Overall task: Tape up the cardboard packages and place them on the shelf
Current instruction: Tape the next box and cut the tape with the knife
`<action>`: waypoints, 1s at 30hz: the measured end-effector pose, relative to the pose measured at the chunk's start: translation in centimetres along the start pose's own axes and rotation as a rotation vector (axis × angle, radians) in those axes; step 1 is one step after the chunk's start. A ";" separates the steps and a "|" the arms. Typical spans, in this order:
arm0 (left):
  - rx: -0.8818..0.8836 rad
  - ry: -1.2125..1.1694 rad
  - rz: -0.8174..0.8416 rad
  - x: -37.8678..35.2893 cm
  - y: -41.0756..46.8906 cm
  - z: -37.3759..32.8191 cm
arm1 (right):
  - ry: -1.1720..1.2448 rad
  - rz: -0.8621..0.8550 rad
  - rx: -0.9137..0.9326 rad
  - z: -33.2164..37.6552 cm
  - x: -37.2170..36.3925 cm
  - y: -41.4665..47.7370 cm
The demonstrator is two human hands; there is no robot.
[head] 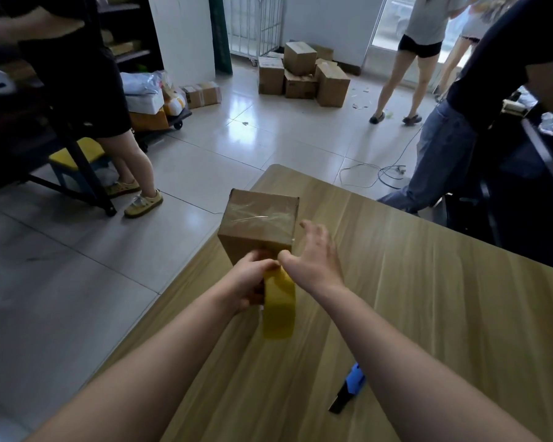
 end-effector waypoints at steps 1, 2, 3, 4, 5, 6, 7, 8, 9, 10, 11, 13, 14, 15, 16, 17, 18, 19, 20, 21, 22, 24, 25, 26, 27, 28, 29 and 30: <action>0.000 0.008 0.009 0.1 0.0 -0.1 | -0.022 0.029 0.049 0.0 0.0 0.7; 0.005 0.012 0.015 0.1 0.0 -0.1 | -0.058 0.070 0.090 0.1 0.1 1.4; 0.007 0.014 0.028 0.1 -0.1 -0.2 | -0.089 0.113 0.121 0.1 0.0 2.1; 0.011 0.018 0.038 0.1 -0.1 -0.2 | -0.112 0.148 0.147 0.1 0.0 2.7; 0.019 0.021 0.043 0.2 -0.1 -0.2 | -0.128 0.175 0.173 0.0 0.0 3.3; 0.025 0.025 0.044 0.3 -0.1 -0.3 | -0.145 0.193 0.195 -0.1 0.1 3.8; 0.022 0.028 0.044 0.4 0.0 -0.3 | -0.170 0.204 0.209 -0.2 0.2 4.2; 0.016 0.035 0.043 0.6 0.1 -0.4 | -0.209 0.206 0.212 -0.4 0.3 4.4; 0.007 0.039 0.046 0.7 0.3 -0.5 | -0.256 0.199 0.210 -0.6 0.4 4.6; 0.003 0.048 0.050 0.7 0.3 -0.6 | -0.303 0.190 0.207 -0.7 0.5 4.7; 0.002 0.053 0.055 0.8 0.4 -0.7 | -0.341 0.187 0.206 -0.7 0.7 4.8; 0.024 0.057 0.056 0.8 0.3 -0.8 | -0.373 0.207 0.213 -0.5 0.9 5.2; 0.046 0.060 0.058 0.7 0.1 -0.7 | -0.378 0.221 0.219 -0.4 1.0 5.2; 0.064 0.064 0.062 0.7 0.0 -0.4 | -0.383 0.230 0.224 -0.4 1.0 5.1; 0.075 0.072 0.060 0.6 -0.2 -0.3 | -0.387 0.236 0.226 -0.4 1.0 4.9; 0.075 0.076 0.060 0.5 -0.2 -0.1 | -0.388 0.238 0.225 -0.5 1.0 4.7; 0.077 0.076 0.049 0.5 -0.4 0.1 | -0.384 0.236 0.222 -0.6 0.9 4.4; 0.082 0.092 0.027 0.4 -0.4 0.3 | -0.379 0.228 0.221 -0.7 0.8 4.2; 0.081 0.124 0.008 0.4 -0.4 0.4 | -0.376 0.221 0.220 -0.7 0.8 4.1; 0.084 0.170 -0.004 0.5 -0.2 0.6 | -0.376 0.218 0.220 -0.7 0.8 4.1; 0.084 0.224 -0.016 0.5 -0.1 0.9 | -0.383 0.218 0.222 -0.6 0.8 4.1; 0.069 0.299 -0.061 0.6 0.3 1.5 | -0.389 0.220 0.221 -0.5 0.8 4.0; 0.045 0.308 -0.082 0.6 0.6 1.7 | -0.379 0.218 0.212 -0.5 0.7 4.0; 0.024 0.312 -0.096 0.5 0.6 1.6 | -0.360 0.220 0.200 -0.5 0.7 4.0; 0.008 0.307 -0.108 0.3 0.5 1.5 | -0.341 0.226 0.189 -0.6 0.7 4.1; 0.000 0.300 -0.118 0.1 0.4 1.2 | -0.326 0.237 0.181 -0.6 0.7 4.3; -0.001 0.290 -0.124 -0.2 0.2 1.0 | -0.317 0.251 0.172 -0.6 0.8 4.5; -0.002 0.287 -0.134 -0.4 0.2 0.8 | -0.308 0.267 0.166 -0.6 0.8 4.6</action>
Point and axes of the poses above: each hand's wrist, its own y-axis towards the middle knuckle, its own x-axis out of the back of the hand, z = x × y, the point moved 1 cm from there along y, towards the middle knuckle, and after that the axes turned 2 degrees about x, right-handed, at the moved point
